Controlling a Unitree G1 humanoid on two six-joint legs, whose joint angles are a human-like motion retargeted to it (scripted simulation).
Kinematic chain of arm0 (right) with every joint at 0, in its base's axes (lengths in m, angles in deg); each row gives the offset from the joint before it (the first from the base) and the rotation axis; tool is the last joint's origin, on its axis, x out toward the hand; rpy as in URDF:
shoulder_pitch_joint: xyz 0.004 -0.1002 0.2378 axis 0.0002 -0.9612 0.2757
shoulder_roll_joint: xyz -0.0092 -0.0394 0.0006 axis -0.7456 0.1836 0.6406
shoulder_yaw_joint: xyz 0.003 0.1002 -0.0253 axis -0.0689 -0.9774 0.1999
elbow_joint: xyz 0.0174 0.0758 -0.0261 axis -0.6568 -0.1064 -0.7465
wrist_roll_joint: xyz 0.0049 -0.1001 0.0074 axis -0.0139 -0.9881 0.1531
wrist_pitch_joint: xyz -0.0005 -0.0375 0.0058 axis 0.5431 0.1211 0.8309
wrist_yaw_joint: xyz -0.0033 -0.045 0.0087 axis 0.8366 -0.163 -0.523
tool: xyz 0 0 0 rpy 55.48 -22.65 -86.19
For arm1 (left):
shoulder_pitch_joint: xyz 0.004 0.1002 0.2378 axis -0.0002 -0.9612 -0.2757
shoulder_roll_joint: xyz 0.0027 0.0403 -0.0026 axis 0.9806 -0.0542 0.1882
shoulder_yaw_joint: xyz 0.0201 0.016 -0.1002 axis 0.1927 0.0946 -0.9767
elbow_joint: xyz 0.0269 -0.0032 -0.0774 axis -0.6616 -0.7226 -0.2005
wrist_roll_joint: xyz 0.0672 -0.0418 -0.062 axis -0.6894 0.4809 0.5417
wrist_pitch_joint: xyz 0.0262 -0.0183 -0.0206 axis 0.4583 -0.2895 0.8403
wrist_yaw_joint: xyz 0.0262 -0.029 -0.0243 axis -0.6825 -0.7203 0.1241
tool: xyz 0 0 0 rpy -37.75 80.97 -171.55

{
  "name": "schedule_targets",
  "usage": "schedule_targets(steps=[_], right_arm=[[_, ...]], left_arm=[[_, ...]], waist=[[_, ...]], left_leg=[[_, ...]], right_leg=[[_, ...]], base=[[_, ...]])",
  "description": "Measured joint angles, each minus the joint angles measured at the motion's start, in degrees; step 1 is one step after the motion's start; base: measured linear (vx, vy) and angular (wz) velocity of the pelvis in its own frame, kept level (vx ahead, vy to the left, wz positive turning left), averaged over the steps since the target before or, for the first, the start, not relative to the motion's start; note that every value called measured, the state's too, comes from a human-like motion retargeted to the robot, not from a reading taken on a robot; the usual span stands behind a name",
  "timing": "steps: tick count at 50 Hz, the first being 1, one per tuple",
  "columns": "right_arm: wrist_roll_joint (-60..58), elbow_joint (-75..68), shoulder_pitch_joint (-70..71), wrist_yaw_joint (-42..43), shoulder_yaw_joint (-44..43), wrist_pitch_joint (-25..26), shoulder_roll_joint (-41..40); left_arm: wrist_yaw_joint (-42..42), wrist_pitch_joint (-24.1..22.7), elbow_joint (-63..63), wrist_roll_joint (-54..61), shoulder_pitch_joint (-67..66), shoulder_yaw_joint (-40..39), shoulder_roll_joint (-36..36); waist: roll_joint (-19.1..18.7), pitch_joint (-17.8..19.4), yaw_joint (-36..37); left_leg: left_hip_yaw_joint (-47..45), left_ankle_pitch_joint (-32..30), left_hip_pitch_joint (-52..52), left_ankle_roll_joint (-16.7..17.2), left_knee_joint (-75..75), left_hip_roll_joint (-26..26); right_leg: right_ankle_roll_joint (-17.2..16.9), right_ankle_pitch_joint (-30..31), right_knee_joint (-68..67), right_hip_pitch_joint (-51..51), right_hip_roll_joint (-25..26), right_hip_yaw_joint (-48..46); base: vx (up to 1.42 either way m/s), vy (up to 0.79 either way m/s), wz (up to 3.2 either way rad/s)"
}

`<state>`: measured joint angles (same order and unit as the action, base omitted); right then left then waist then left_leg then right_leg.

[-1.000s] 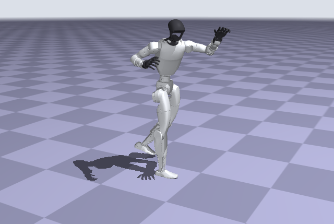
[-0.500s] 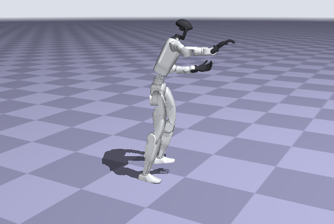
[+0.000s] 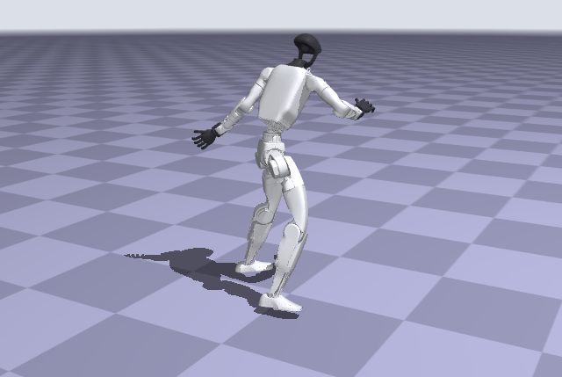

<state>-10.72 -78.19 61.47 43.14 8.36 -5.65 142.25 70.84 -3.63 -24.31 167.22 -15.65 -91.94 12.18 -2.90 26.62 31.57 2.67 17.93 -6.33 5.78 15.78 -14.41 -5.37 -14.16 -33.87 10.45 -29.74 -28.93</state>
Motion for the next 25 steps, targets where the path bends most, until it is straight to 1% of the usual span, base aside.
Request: schedule_targets(steps=[2,3,5,6,7,8,9,10,11,13,15,16,17,18,20,22,23,24,25], right_arm=[[-4.39,4.84,-6.07,-2.85,-2.05,0.36,-3.82],[-5.52,6.86,-9.04,-3.83,-2.73,0.40,-5.70],[-4.20,11.07,-15.59,-4.86,-3.64,0.24,-9.62],[-1.75,13.15,-18.99,-5.19,-3.70,-0.16,-11.26],[0.70,15.01,-22.01,-5.53,-3.50,-0.46,-12.68],[3.16,16.43,-24.28,-5.89,-2.77,-0.56,-13.67],[4.90,17.86,-25.84,-6.85,-1.91,-0.88,-13.96],[6.27,19.31,-27.04,-8.12,-0.99,-1.32,-13.90],[7.33,20.69,-27.29,-9.76,-0.19,-1.76,-13.31],[9.03,23.01,-26.33,-12.03,1.56,-1.99,-12.20],[9.48,24.46,-22.48,-13.13,3.31,-1.14,-11.71],[9.27,24.69,-20.59,-12.25,3.92,-0.83,-12.23],[8.81,24.78,-18.43,-11.28,4.67,-0.40,-13.02],[7.83,24.58,-15.73,-10.15,5.70,0.27,-14.36],[5.36,23.49,-9.93,-7.12,9.06,1.45,-18.07],[3.51,21.51,-6.96,-4.29,14.34,1.93,-22.05],[3.11,20.57,-6.47,-3.60,16.94,2.02,-23.31],[3.18,19.22,-6.54,-3.25,19.39,1.97,-23.28],[3.48,17.68,-6.89,-3.06,21.77,1.85,-22.62]], left_arm=[[-1.92,-0.72,3.93,1.83,0.34,-1.54,0.69],[-2.78,-1.48,6.40,2.58,0.52,-1.69,1.48],[-0.71,-3.85,12.90,-6.24,-0.17,0.96,4.53],[3.04,-4.62,17.46,-15.52,-0.85,2.61,6.99],[3.94,-5.75,22.58,-16.48,-0.49,3.06,9.20],[-0.87,-7.60,28.83,-0.77,1.93,1.08,10.88],[-3.99,-8.68,33.17,4.43,2.86,1.29,13.81],[-6.28,-9.37,36.56,4.37,3.05,2.60,17.37],[-7.89,-9.99,39.54,1.32,2.87,4.24,21.44],[-9.63,-10.88,45.82,-2.10,3.69,7.43,29.71],[-9.37,-10.46,50.34,-5.83,6.31,10.76,39.56],[-8.41,-9.59,51.24,-9.03,8.42,13.27,45.32],[-7.32,-8.55,51.83,-12.29,11.11,16.43,51.24],[-5.98,-7.16,51.82,-15.65,15.00,20.89,57.46],[-3.93,-4.18,51.05,-22.87,24.44,33.37,69.35],[-3.02,0.04,51.21,-39.85,33.38,48.99,78.43],[-3.31,2.44,52.06,-51.14,36.40,55.17,81.25],[-3.91,4.50,52.18,-61.43,43.89,65.63,80.36],[-4.65,6.40,51.94,-71.22,53.62,78.22,77.63]], waist=[[-1.24,-1.60,0.49],[-1.77,-2.52,-0.04],[-2.35,-4.83,-2.60],[-2.61,-6.46,-4.60],[-3.06,-8.10,-6.56],[-3.85,-9.75,-8.44],[-5.10,-11.25,-10.79],[-6.57,-12.69,-13.37],[-8.59,-13.58,-16.13],[-12.94,-14.47,-22.02],[-17.22,-12.55,-28.98],[-19.06,-11.55,-32.79],[-20.66,-10.04,-36.81],[-21.78,-7.52,-41.26],[-22.41,-0.82,-51.30],[-21.11,2.09,-61.46],[-20.43,2.84,-66.69],[-20.07,3.12,-71.82],[-19.88,3.17,-76.91]], left_leg=[[-3.94,1.77,2.33,0.59,3.32,0.33],[-5.92,2.41,3.56,0.77,4.77,0.76],[-9.38,3.33,6.05,0.87,7.21,2.00],[-10.62,3.46,7.27,0.94,8.10,2.54],[-11.79,3.46,8.49,1.08,8.99,2.93],[-12.81,3.17,9.71,1.35,9.89,3.02],[-13.67,2.50,10.84,1.65,11.03,2.76],[-14.45,1.64,11.91,1.95,12.30,2.33],[-15.35,0.11,12.65,2.41,14.23,1.60],[-17.55,-3.88,13.48,3.22,18.77,0.15],[-20.80,-8.97,13.78,3.78,23.84,-1.24],[-22.70,-11.10,13.27,3.45,26.43,-1.95],[-24.50,-12.80,12.76,3.07,28.86,-2.56],[-26.10,-13.62,12.27,2.61,30.96,-2.95],[-27.67,-12.50,11.31,1.74,33.32,-2.04],[-27.61,-9.12,7.58,0.82,31.48,2.36],[-27.80,-7.54,5.64,0.36,28.99,5.04],[-28.53,-6.49,4.84,-0.01,25.10,7.68],[-29.53,-5.71,4.61,-0.35,20.50,10.29]], right_leg=[[-1.86,1.45,3.31,1.23,-3.22,-2.20],[-2.90,3.34,5.64,1.77,-4.39,-2.61],[-5.18,9.04,11.13,2.46,-5.85,-2.23],[-5.95,11.55,13.32,2.73,-6.00,-1.10],[-6.36,13.33,14.94,3.04,-6.01,0.28],[-6.01,13.64,15.43,3.45,-5.73,2.12],[-5.16,12.73,14.86,3.87,-5.20,4.14],[-4.04,11.21,13.77,4.30,-4.56,6.25],[-2.96,9.31,12.23,4.82,-3.56,8.38],[-1.53,6.38,10.29,5.77,-1.27,12.30],[-1.18,5.19,10.90,6.04,1.37,15.75],[-1.54,5.25,12.26,6.16,2.70,17.15],[-1.85,5.42,13.73,6.20,3.99,18.57],[-2.04,5.81,15.43,6.05,5.23,20.02],[-2.20,6.87,19.05,5.16,7.04,22.84],[-2.20,8.31,22.55,6.58,6.55,25.57],[-2.11,8.94,24.05,7.68,5.84,26.85],[-2.04,9.34,25.31,8.18,5.05,27.97],[-1.99,9.62,26.46,8.37,4.23,29.00]], base=[[0.35,-0.22,-1.17],[0.39,-0.24,-0.95],[0.42,-0.27,-0.74],[0.44,-0.32,-0.68],[0.45,-0.34,-0.77],[0.44,-0.36,-0.96],[0.43,-0.36,-1.14],[0.42,-0.36,-1.39],[0.41,-0.35,-1.59],[0.37,-0.33,-1.91],[0.31,-0.28,-2.12],[0.28,-0.24,-2.10],[0.25,-0.21,-2.02],[0.21,-0.17,-1.94],[0.18,-0.12,-1.69],[0.19,-0.05,-1.09],[0.22,-0.03,-0.76],[0.24,-0.02,-0.65],[0.26,-0.02,-0.96]])
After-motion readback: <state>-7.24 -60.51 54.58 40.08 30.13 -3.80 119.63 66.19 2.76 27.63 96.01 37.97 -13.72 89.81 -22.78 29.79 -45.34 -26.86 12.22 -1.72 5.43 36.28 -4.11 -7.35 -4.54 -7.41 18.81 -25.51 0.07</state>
